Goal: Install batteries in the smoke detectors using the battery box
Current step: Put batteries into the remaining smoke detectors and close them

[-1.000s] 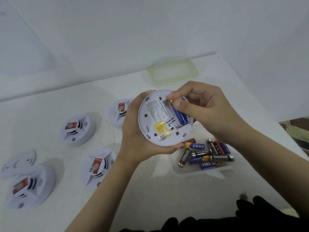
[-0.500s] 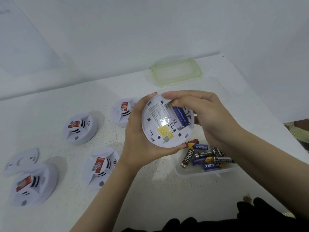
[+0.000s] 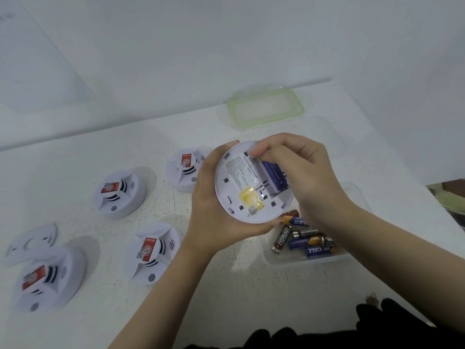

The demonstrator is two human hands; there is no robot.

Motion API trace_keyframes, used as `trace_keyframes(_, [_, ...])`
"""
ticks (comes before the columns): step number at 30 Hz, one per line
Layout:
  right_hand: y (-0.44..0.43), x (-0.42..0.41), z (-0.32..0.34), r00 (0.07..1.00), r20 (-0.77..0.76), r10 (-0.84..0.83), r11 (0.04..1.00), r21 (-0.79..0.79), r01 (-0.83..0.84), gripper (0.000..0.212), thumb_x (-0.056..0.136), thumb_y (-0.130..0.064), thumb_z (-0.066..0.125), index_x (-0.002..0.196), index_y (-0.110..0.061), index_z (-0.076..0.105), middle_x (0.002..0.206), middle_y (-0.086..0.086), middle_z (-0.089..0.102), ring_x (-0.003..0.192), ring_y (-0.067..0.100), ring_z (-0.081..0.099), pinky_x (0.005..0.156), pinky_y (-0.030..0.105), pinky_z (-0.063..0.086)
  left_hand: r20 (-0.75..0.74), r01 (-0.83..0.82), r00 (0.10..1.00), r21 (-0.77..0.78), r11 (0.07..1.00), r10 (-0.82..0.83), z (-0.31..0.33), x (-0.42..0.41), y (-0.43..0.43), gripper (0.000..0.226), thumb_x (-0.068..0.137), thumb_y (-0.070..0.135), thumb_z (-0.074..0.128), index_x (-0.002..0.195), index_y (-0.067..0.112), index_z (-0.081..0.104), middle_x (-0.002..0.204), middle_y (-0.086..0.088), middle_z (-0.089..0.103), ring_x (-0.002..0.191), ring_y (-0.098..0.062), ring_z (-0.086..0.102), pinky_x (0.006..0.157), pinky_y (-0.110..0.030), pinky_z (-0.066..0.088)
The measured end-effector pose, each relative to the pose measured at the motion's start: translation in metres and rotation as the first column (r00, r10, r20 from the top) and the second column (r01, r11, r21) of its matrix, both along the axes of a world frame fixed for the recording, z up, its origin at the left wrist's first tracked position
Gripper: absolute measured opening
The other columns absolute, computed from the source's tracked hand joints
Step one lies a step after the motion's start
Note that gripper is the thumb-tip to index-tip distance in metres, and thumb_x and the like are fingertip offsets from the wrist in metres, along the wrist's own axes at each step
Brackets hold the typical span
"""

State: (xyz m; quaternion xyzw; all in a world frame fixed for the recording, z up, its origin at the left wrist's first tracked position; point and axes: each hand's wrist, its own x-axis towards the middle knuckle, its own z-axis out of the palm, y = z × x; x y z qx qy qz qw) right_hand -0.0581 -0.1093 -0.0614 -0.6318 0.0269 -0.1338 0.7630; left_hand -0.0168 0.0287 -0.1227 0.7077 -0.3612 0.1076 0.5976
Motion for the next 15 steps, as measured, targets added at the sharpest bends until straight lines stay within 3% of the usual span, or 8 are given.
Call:
trace_keyframes(3, [-0.002,-0.001,-0.006,0.994,0.098,0.047,0.992,-0.124,-0.034,0.024,0.088,0.003,0.051,0.09,-0.009,0.072,0.09,0.0,0.073,0.088,0.01,0.067,0.071,0.019,0.051,0.05,-0.021,0.999,-0.017,1.0,0.022,0.003,0.004,0.003,0.095,0.052,0.033,0.087,0.134,0.031,0.039,0.133,0.014,0.048,0.124,-0.012,0.052,0.102,-0.031,0.043])
trace_keyframes(6, [-0.002,-0.005,-0.011,0.989,0.142,0.041,0.987,-0.162,-0.018,0.028,0.09,0.0,0.051,0.108,-0.016,0.067,0.105,-0.001,0.071,0.098,0.01,0.066,0.077,0.02,0.052,0.068,-0.086,0.994,0.041,0.995,0.083,0.003,0.008,0.009,0.098,0.052,0.037,0.086,0.134,0.016,0.037,0.133,0.006,0.046,0.125,-0.013,0.049,0.104,-0.034,0.043])
trace_keyframes(8, [-0.002,-0.007,-0.011,0.99,0.141,0.011,0.993,-0.116,0.005,0.027,0.092,0.0,0.053,0.108,-0.018,0.066,0.101,-0.007,0.072,0.092,0.006,0.067,0.074,0.019,0.052,0.062,-0.098,0.994,0.067,0.993,0.094,0.002,0.011,0.011,0.1,0.055,0.043,0.085,0.133,0.008,0.035,0.134,0.0,0.045,0.127,-0.015,0.047,0.106,-0.036,0.043])
trace_keyframes(11, [-0.001,-0.006,-0.008,0.996,0.092,0.002,1.0,0.003,-0.002,0.021,0.083,-0.01,0.061,0.102,-0.015,0.069,0.092,-0.005,0.074,0.087,0.009,0.069,0.071,0.02,0.053,-0.04,-0.038,0.998,0.047,0.998,0.04,-0.001,0.011,0.01,0.102,0.065,0.056,0.081,0.133,-0.004,0.034,0.137,-0.018,0.043,0.129,-0.034,0.045,0.103,-0.057,0.042])
trace_keyframes(15, [-0.001,-0.004,-0.007,0.999,0.003,-0.053,0.994,0.093,0.053,0.018,0.072,-0.015,0.069,0.088,-0.011,0.072,0.081,-0.001,0.074,0.077,0.013,0.069,0.065,0.023,0.054,0.028,-0.053,0.998,0.121,0.991,0.05,-0.001,0.009,0.006,0.093,0.068,0.05,0.081,0.132,0.003,0.034,0.136,-0.027,0.043,0.127,-0.043,0.046,0.1,-0.061,0.042])
